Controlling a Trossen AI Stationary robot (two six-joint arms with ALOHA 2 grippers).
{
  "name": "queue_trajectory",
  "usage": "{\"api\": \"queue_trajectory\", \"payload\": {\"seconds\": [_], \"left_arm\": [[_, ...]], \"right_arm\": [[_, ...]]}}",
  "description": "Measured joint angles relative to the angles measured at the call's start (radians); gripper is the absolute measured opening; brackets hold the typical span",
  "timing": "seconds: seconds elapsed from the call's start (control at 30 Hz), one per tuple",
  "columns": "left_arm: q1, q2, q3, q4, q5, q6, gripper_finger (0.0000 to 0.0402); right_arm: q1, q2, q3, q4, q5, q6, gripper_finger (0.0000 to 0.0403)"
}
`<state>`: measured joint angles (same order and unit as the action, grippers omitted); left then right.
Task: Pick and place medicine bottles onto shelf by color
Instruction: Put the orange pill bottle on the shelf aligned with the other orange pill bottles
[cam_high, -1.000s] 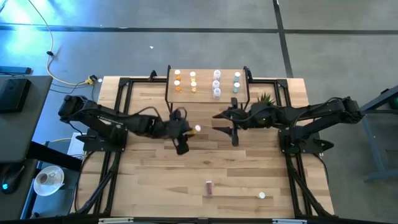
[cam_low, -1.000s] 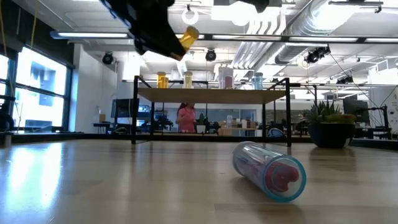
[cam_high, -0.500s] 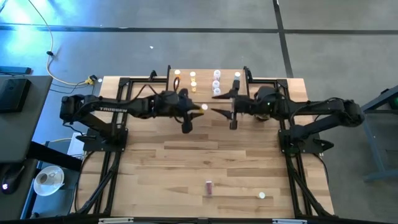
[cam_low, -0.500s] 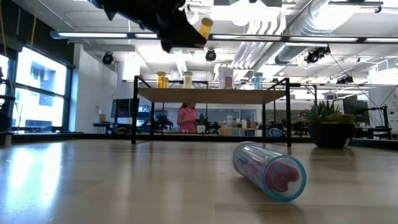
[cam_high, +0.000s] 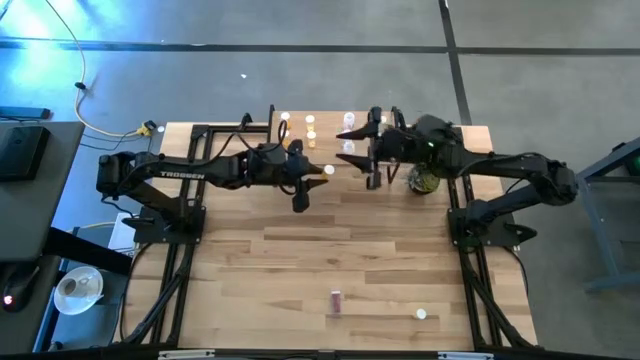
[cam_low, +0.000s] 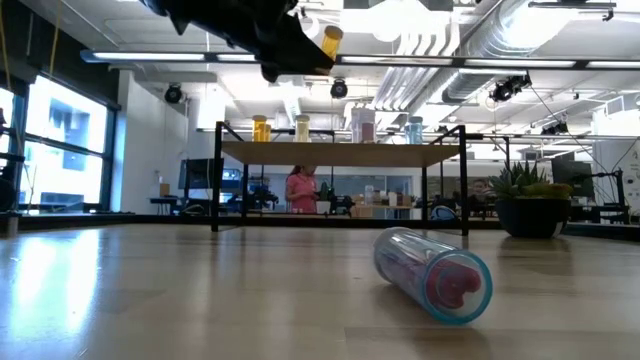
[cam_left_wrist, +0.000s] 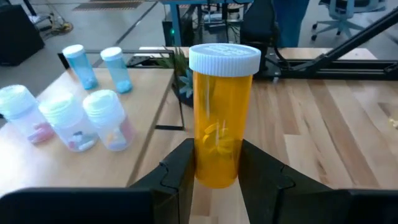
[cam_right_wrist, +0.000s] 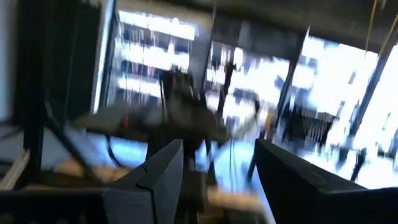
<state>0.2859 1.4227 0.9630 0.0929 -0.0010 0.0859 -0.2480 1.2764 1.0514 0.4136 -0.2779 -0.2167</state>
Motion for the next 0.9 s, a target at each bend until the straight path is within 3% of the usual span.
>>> {"api": "queue_trajectory", "payload": {"seconds": [0.17, 0.4, 0.9], "left_arm": [[-0.014, 0.000, 0.000, -0.040, -0.027, -0.048, 0.0095], [-0.026, 0.000, 0.000, -0.043, -0.066, -0.067, 0.0095], [-0.033, 0.000, 0.000, -0.019, -0.077, -0.076, 0.0095]], "right_arm": [[-0.017, 0.045, 0.075, -0.237, 0.008, 0.034, 0.0190], [-0.013, 0.054, 0.081, -0.397, 0.005, 0.069, 0.0190], [-0.013, 0.154, 0.081, -0.425, -0.002, 0.110, 0.0190]]}}
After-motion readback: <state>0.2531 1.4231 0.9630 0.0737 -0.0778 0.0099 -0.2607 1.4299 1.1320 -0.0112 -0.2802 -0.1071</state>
